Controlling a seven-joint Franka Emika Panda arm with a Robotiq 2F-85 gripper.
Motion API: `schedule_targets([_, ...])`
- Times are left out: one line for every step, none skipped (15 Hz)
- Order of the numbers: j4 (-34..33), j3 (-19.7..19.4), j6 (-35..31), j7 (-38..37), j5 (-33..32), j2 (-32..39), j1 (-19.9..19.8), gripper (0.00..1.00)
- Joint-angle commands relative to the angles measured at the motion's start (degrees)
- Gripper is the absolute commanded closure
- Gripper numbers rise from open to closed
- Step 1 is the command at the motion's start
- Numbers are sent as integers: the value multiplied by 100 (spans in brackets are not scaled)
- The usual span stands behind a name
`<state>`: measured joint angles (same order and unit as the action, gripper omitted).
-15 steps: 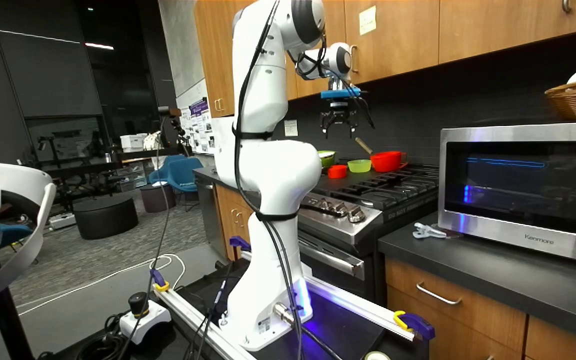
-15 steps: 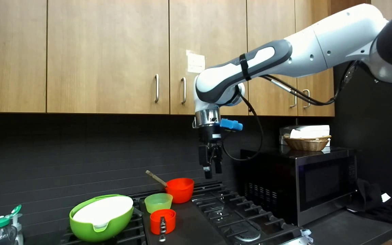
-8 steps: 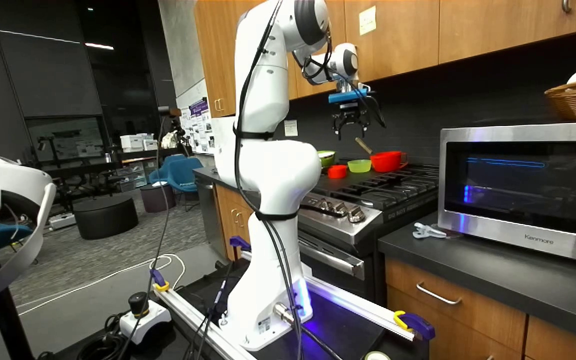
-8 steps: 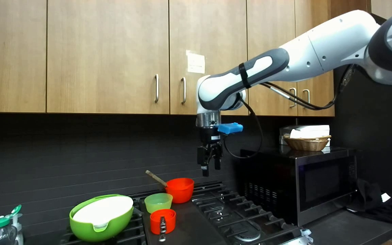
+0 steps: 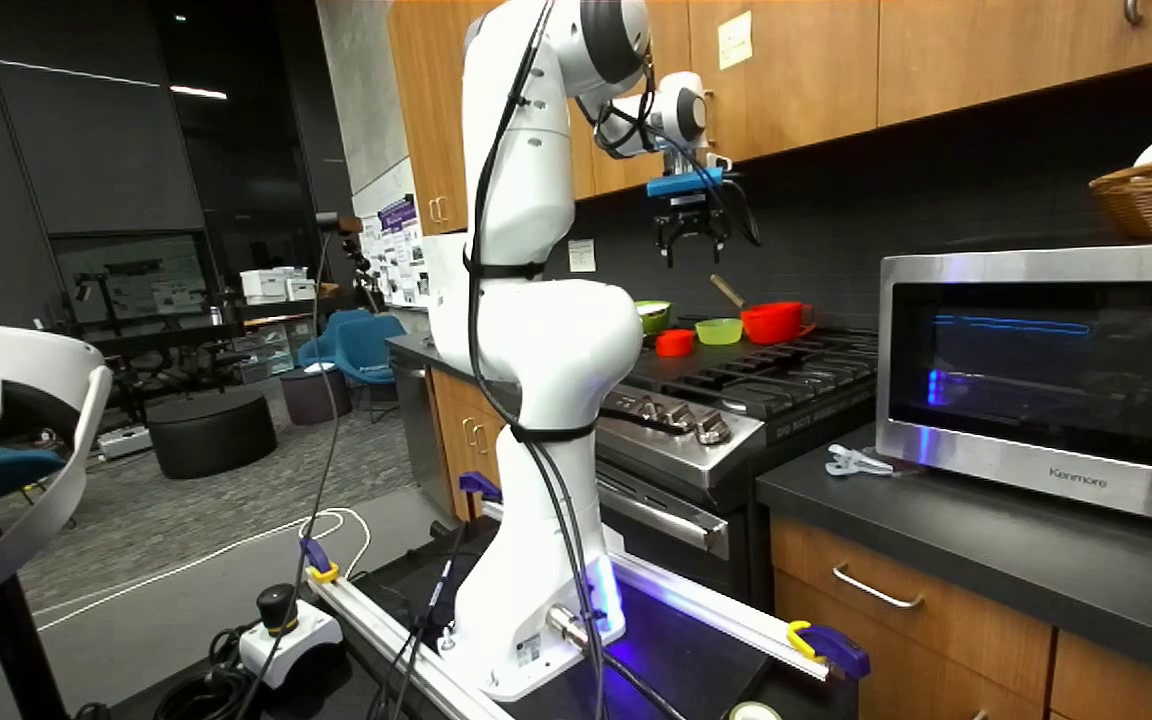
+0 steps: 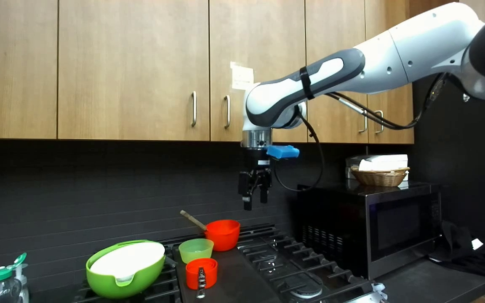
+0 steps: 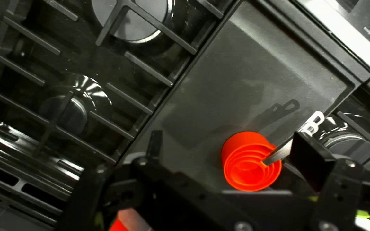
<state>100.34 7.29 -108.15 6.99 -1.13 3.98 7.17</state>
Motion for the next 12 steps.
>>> schedule_targets([413,43,-200,73,310,-279,17,0])
schedule_targets([496,45,-253,41,416,-304,15,0])
schedule_targets([567,51,-355,-53,507,-311,19,0])
schedule_targets([602,58,-423,-152,608,-300,29,0])
schedule_targets([614,75,-493,-285,750,-251,49,0])
schedule_targets([652,93,-593,-391,857,-224,69,0])
schedule_targets([653,123,-679,-534,984,-179,97,0])
schedule_targets([672,154,-744,-639,1111,-161,129,0])
schedule_targets([676,201,-864,-799,1172,-130,184,0])
schedule_targets([656,252,-965,-953,1184,-87,242,0])
schedule_targets([629,301,-1039,-1103,1165,-42,297,0])
schedule_targets([566,359,-1072,-1245,1151,50,360,0])
